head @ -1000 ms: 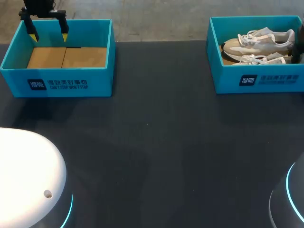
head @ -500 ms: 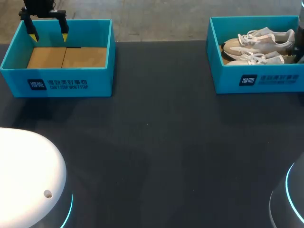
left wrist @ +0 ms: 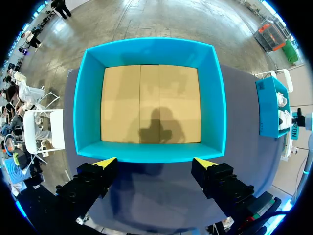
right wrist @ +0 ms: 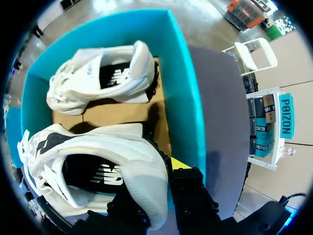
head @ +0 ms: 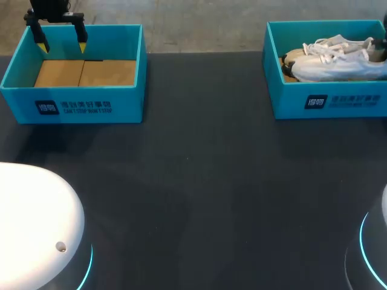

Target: Take the shoe out of the shoebox, open the shoe tongue, remove and reinsert the insole, then place the shoe into the shoebox

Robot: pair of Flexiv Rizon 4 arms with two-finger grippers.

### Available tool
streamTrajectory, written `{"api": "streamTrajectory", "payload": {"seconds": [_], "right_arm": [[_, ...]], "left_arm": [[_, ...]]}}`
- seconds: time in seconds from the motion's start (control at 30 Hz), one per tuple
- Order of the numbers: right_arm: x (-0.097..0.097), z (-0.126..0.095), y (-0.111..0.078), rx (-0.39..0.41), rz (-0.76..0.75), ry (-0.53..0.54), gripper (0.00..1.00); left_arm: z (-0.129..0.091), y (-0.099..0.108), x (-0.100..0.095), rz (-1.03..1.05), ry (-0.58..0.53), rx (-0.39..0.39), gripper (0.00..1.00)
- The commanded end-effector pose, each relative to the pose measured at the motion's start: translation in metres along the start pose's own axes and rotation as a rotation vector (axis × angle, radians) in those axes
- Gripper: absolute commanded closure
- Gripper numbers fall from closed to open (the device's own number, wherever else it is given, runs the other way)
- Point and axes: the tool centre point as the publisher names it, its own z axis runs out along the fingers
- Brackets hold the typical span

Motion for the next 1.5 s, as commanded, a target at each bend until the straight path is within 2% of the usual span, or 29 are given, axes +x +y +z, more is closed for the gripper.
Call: {"api": "streamTrajectory", "payload": {"seconds": [0.03, 0.3, 0.63, 0.8, 1.4, 1.5], "right_arm": [[-0.003, -0.046, -0.013, -0.042, 0.015, -0.005, 1.0], [-0.002, -0.093, -0.012, -0.046, 0.06, -0.04, 1.0], [0.008, -0.126, -0.017, -0.041, 0.035, -0.046, 1.0], [0.012, -0.136, -0.02, -0.056, 0.032, -0.027, 1.0], [0.012, -0.136, -0.02, -0.056, 0.032, -0.027, 1.0], [0.016, -0.14, -0.032, -0.056, 0.052, -0.038, 1.0]], "left_arm": [[0.0, 0.0, 0.0, 0.0, -0.001, -0.001, 0.0], [0.0, 0.0, 0.0, 0.0, -0.001, -0.001, 0.0], [0.0, 0.0, 0.0, 0.0, -0.001, -0.001, 0.0], [0.0, 0.0, 0.0, 0.0, -0.001, -0.001, 0.0], [0.0, 0.0, 0.0, 0.0, -0.001, -0.001, 0.0], [0.0, 0.0, 0.0, 0.0, -0.001, -0.001, 0.0]]}}
